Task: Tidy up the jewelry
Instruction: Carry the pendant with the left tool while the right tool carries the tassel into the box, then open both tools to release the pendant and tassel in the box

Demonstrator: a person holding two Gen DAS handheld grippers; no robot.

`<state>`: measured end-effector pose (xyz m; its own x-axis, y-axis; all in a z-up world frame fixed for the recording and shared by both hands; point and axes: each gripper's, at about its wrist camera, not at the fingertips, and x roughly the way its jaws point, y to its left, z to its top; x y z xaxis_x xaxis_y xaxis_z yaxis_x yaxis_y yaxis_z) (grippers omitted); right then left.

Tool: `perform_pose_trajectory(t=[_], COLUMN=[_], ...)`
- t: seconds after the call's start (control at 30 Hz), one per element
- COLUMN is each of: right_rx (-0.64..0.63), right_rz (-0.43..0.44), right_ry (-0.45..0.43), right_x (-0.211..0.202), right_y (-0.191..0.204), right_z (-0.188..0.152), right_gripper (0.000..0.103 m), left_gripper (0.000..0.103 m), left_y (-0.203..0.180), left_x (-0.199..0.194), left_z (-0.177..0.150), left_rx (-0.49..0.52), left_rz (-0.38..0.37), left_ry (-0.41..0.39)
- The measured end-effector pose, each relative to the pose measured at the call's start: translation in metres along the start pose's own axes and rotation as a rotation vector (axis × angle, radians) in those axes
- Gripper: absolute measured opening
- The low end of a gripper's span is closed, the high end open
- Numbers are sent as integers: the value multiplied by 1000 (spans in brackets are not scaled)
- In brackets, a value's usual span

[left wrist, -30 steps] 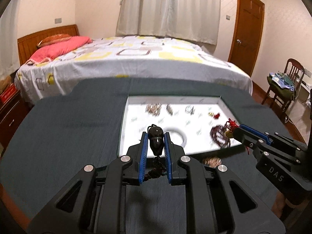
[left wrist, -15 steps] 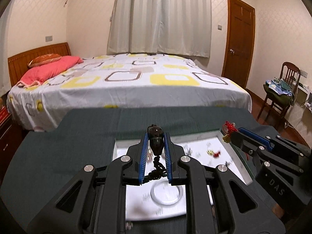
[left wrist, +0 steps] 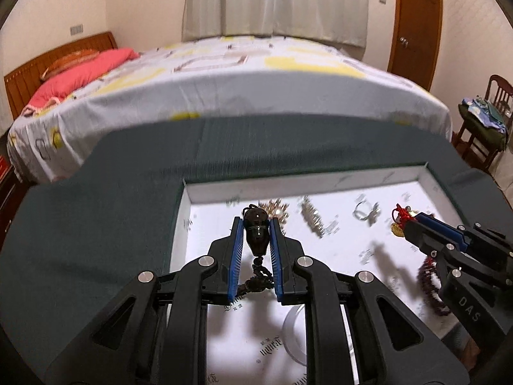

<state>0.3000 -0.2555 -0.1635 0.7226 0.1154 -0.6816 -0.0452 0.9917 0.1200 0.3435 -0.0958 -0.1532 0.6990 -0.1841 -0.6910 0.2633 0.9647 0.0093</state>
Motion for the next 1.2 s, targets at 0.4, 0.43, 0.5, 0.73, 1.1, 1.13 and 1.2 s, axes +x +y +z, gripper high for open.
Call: perform_pose_trajectory(t=[0.4, 0.43, 0.5, 0.73, 1.1, 1.13, 1.2], right_rx=[10, 12, 8, 8, 11, 11, 11], right_rz=[-25, -25, -26, -28, -37, -38, -39], right_ry=[75, 75, 81, 85, 50, 50, 42], right_x=[19, 20, 21, 21, 16, 16, 14], right_y=[-1, -1, -1, 0, 0, 0, 0], right_z=[-4, -3, -3, -2, 0, 0, 0], right_gripper=[12, 12, 13, 16, 44, 45, 51], left_gripper=[17, 17, 17, 29, 57, 63, 72], left_y=[5, 5, 5, 3, 4, 5, 5], left_x=[24, 25, 25, 25, 20, 19, 15], left_z=[-1, -1, -1, 0, 0, 1, 1], left_rx=[-18, -20, -21, -6, -18, -21, -26], left_rz=[17, 18, 22, 25, 32, 34, 46], left_ry=[85, 90, 87, 86, 70, 65, 48])
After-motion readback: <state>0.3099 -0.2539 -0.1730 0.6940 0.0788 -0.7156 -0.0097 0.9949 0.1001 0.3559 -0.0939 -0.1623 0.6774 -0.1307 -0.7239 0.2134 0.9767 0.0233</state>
